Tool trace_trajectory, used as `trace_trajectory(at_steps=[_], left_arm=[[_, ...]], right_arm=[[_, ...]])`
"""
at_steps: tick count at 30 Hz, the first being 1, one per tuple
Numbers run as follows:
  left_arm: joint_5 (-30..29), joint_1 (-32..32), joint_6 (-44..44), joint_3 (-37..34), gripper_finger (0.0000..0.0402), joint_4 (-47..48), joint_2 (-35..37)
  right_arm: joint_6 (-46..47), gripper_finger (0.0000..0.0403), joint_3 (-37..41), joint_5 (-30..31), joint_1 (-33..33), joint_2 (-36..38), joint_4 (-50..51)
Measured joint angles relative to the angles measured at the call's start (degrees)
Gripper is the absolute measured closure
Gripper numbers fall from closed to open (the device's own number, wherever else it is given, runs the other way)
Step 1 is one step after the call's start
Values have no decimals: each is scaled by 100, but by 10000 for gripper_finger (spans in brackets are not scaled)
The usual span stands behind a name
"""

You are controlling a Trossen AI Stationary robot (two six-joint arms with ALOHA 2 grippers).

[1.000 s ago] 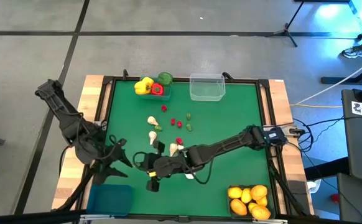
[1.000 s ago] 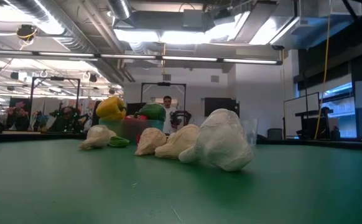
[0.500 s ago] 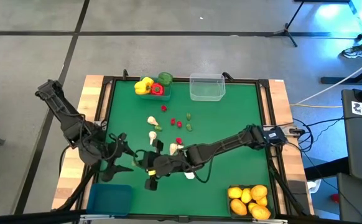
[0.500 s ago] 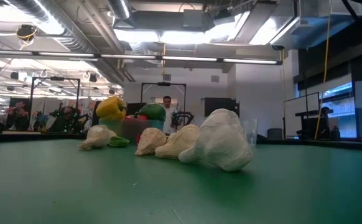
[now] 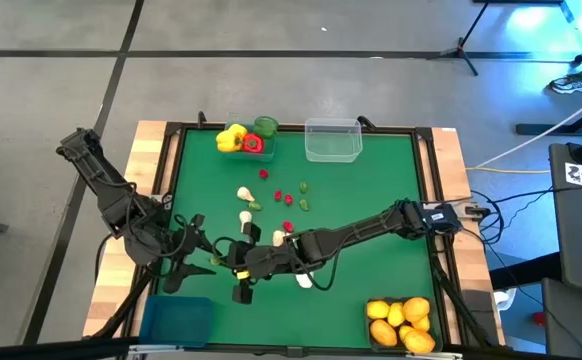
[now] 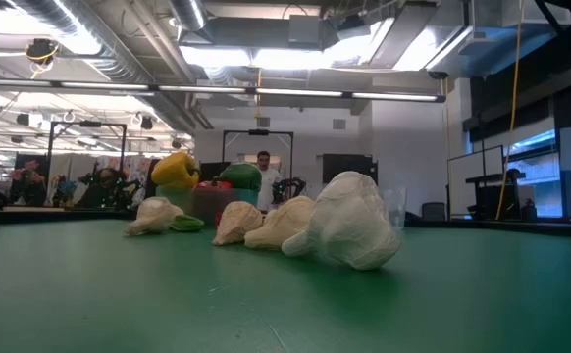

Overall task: Sort produce into baskets
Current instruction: Put the green chili pepper into the blue bin

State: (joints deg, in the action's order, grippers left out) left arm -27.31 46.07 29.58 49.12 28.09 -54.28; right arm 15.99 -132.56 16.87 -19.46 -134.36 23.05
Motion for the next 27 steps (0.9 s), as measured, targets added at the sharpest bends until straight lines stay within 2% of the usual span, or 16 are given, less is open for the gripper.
trace_trajectory(at_steps=[8,13,20,27], left_arm=[[-11,-5,-11,0,261,-4,-26],[-13,-5,-5,0,292,-2,-26],[-22,-5,48,0,314,0,-26],[-20,-5,113,0,315,1,-26]], right_arm=[[0,403,3,-53,0,-1,-18],[0,403,3,-57,0,-1,-15],[2,387,3,-57,-2,-1,-17],[12,349,3,-135,0,-1,35]])
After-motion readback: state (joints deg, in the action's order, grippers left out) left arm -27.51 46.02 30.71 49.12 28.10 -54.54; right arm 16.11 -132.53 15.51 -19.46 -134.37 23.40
